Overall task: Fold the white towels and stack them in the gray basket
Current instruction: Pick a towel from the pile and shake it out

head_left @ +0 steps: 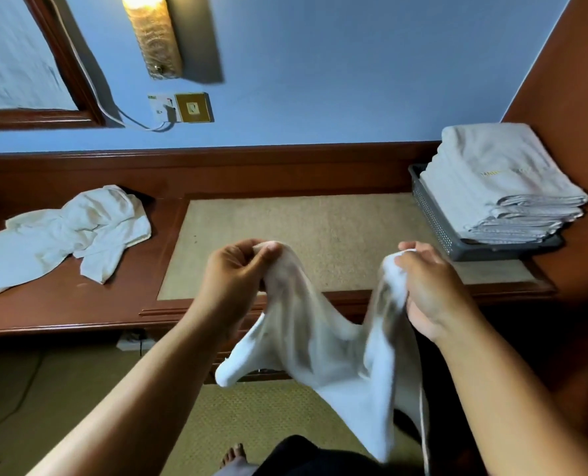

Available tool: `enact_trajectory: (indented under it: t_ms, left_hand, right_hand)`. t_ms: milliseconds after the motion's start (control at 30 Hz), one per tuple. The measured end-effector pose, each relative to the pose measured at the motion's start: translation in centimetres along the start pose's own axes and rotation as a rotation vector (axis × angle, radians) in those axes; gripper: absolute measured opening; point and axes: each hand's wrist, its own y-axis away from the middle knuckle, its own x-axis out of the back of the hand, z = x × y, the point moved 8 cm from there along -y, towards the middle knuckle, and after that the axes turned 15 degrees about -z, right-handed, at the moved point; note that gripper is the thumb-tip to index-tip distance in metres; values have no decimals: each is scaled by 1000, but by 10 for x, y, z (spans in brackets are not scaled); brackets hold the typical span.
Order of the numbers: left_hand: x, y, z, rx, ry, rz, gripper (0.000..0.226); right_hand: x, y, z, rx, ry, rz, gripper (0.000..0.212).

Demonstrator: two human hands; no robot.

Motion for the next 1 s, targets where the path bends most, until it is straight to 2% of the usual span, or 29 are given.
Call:
enact_trajectory:
  t_ms: [133,200,300,433,567,633,733,833,900,967,1000]
  left_hand:
    - [-46,-1,0,35,93,-56,11]
    - [-61,0,4,20,145,-56,2]
    - [-73,4,11,-29,133,-80,4]
    - [-74,14,16,-83,105,-140,13]
    - [-71,28,19,-147,115,-256,32]
    - [-66,33,24,-204,-18,-239,41]
    - [-60,40,36,-285,-244,-150,26]
    - [-55,43,43,-311,-308,-128,13]
    - [-47,44,49,-359,-447,-49,6]
    - [-42,43,52,-402,-560,15,8]
    - [-42,41,51,-403,-524,-15,9]
  right_hand:
    - [-30,26,-11,36,-188,-60,25]
    - [-45,39,-14,44,-242,-91,26]
    - [-57,52,-16,43,-325,-95,20]
    - [-62,59,-25,76,-261,-147,10]
    - [-63,64,-41,148,-155,-200,13]
    - [-65,67,-49,202,-113,-230,15]
    - [-73,70,-55,275,39,-261,11]
    - [-81,73,-55,322,141,-291,11]
    - [-85,74,-56,339,180,-308,11]
    - [-86,73,-56,326,184,-327,12]
    - [-86,72,-54,311,167,-335,12]
